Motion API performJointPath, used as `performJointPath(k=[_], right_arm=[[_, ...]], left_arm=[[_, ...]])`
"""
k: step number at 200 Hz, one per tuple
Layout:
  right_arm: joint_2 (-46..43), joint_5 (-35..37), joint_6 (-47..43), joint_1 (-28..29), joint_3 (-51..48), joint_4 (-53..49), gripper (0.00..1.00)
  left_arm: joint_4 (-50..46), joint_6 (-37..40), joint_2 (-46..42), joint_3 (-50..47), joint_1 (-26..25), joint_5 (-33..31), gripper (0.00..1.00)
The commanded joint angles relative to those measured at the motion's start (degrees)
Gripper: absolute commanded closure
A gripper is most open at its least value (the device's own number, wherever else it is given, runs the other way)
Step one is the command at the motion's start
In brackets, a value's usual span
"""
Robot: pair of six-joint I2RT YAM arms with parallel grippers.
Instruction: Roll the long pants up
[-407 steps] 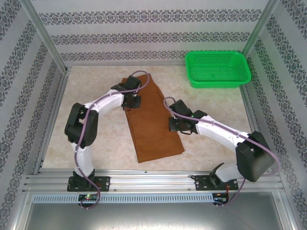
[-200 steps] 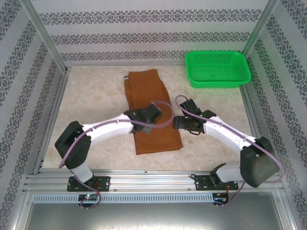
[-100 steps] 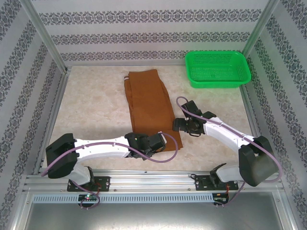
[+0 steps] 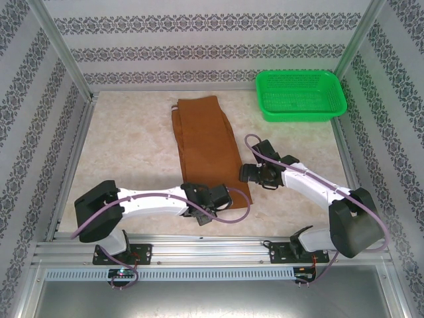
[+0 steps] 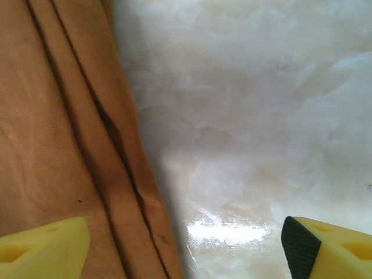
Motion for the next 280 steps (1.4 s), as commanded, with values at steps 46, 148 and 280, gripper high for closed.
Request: performJointPath(k=[46, 148, 280], right_arm=[[-2.7, -1.7, 0.4, -2.3, -1.3, 0.1, 0.13], [-1.4, -3.6, 2.0, -2.4, -1.5, 1.3, 0.14], [-1.8, -3.0, 2.0, -2.7, -1.1, 1.7, 0.14]], left_arm=[[5.6, 3.2, 3.6, -1.0, 6.7, 8.0, 0.60], [3.2, -0.1, 12.4, 1.1, 5.5, 9.2, 0.61], [-7.9, 1.9, 20.5, 10.3, 3.5, -16.1, 0.43]])
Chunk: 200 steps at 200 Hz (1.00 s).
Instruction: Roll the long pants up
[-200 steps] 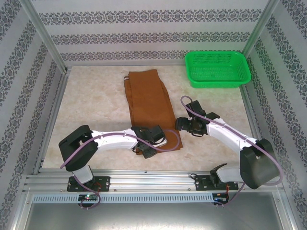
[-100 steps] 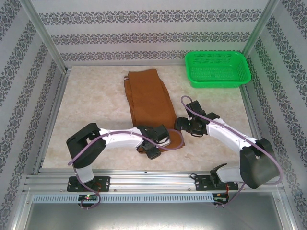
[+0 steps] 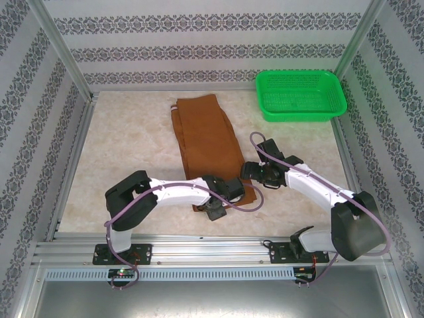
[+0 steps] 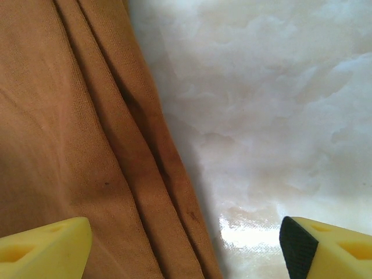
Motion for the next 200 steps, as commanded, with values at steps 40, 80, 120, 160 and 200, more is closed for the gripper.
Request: performJointPath(k=[40, 80, 120, 160, 200], right_arm=[[1.0, -0.2, 1.2, -0.9, -0.6, 1.1, 0.14], [1.2, 0.2, 1.2, -0.9, 0.2, 0.4, 0.15], [-0.3, 1.1, 1.3, -1.0, 0.5, -0.4, 0.15], [-1.7, 2.7, 1.3, -1.1, 0.1, -1.1, 0.15], [-2.4, 2.2, 2.2, -1.6, -1.2, -0.9, 0.15]], left_arm=[[-3.7, 1.1, 7.0, -2.7, 2.4, -15.5, 0.42], [-6.8, -0.2, 13.0, 2.0, 6.2, -16.0, 0.82], [-10.5, 0.3, 13.2, 5.5, 7.2, -17.1, 1.00], [-17.2, -0.4, 6.0, 10.7, 7.1, -9.6, 1.00], [-24.3, -2.1, 2.9, 17.1, 6.8, -5.2, 1.00]])
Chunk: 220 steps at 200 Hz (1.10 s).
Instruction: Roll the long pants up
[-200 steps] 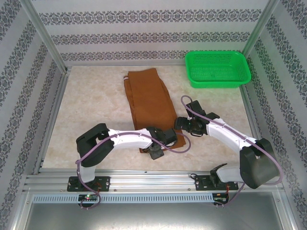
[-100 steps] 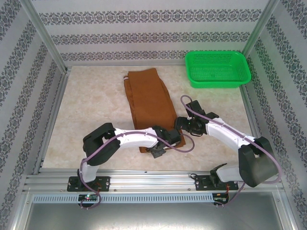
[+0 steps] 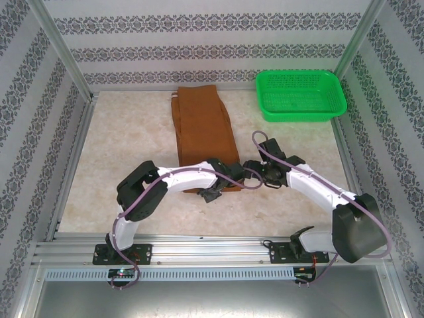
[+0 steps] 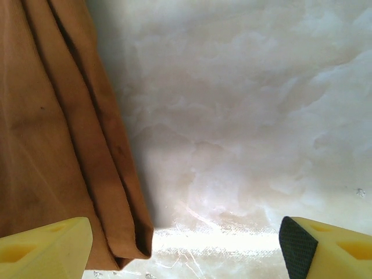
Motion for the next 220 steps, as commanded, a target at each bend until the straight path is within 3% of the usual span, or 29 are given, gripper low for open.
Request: performJointPath(k=[1, 55, 90, 131, 161, 169, 179, 187, 196, 220], right_arm=[[-1.5, 0.9, 1.6, -0.5, -1.2, -0.9, 0.15], [-7.7, -2.8, 7.0, -0.6, -6.3, 0.4, 0.15], [-12.0, -8.1, 15.8, 0.9, -11.9, 6.3, 0.14], [-8.5, -5.6, 22.0, 7.8, -12.5, 11.0, 0.12], [-4.7, -3.7, 23.8, 9.5, -11.5, 13.1, 0.14], [-3.6, -2.9, 24.0, 9.5, -11.3, 13.0, 0.17], [-2.9, -1.5, 24.1, 9.5, -10.9, 12.5, 0.32], [-2.7, -0.7, 24.2, 9.3, -10.8, 11.9, 0.61], [-3.2, 0.8, 24.8, 9.3, -10.7, 10.7, 1.00], [-6.0, 3.3, 23.6, 9.3, -9.5, 7.0, 1.00]], left_arm=[[-9.0, -2.0, -3.8, 4.2, 0.0, 5.0, 1.00], [-12.6, -5.7, -1.7, 10.6, 0.1, 14.3, 1.00], [-12.8, -12.0, 0.3, 14.5, 0.2, 17.5, 1.00], [-8.7, -16.1, 1.9, 18.1, 0.3, 24.4, 1.00], [-7.9, -15.8, 1.7, 18.3, 0.2, 28.8, 1.00], [-7.7, -15.6, 1.3, 17.8, 0.3, 29.2, 1.00], [-7.7, -15.3, 0.7, 16.9, 0.3, 29.6, 1.00], [-7.5, -14.8, 0.1, 15.8, 0.3, 30.0, 1.00], [-7.3, -14.2, -0.5, 14.6, 0.2, 30.3, 1.00], [-7.0, -12.3, -2.8, 10.7, 0.1, 25.8, 0.99]])
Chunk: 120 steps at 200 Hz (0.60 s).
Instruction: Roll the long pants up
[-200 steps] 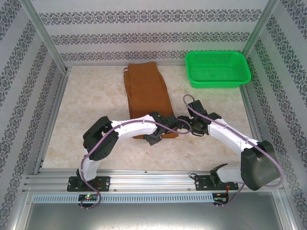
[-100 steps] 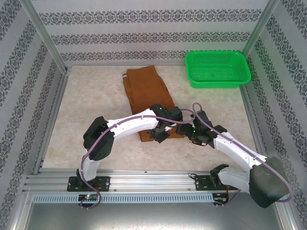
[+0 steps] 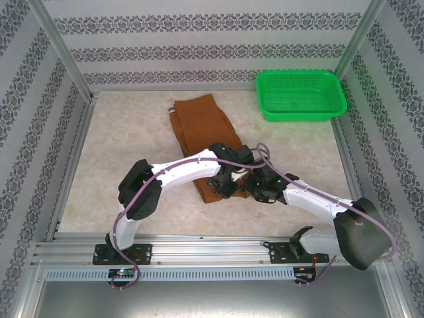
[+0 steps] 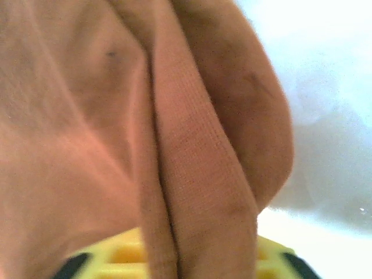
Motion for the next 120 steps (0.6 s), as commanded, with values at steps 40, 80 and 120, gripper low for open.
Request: performJointPath(k=[40, 80, 120], right_arm=[[-2.8, 5.0, -1.0, -1.2, 2.8, -4.6, 1.00], [-1.1, 2.8, -0.1, -1.6, 2.5, -2.6, 1.00], [-1.2, 1.6, 0.8, -1.7, 1.8, -1.7, 1.00]], left_arm=[[14.9, 6.1, -16.2, -20.4, -8.2, -31.8, 0.59], [21.7, 7.1, -20.4, -25.7, -13.1, -33.3, 0.41], [25.4, 9.5, -15.5, -23.6, -16.6, -34.9, 0.41]])
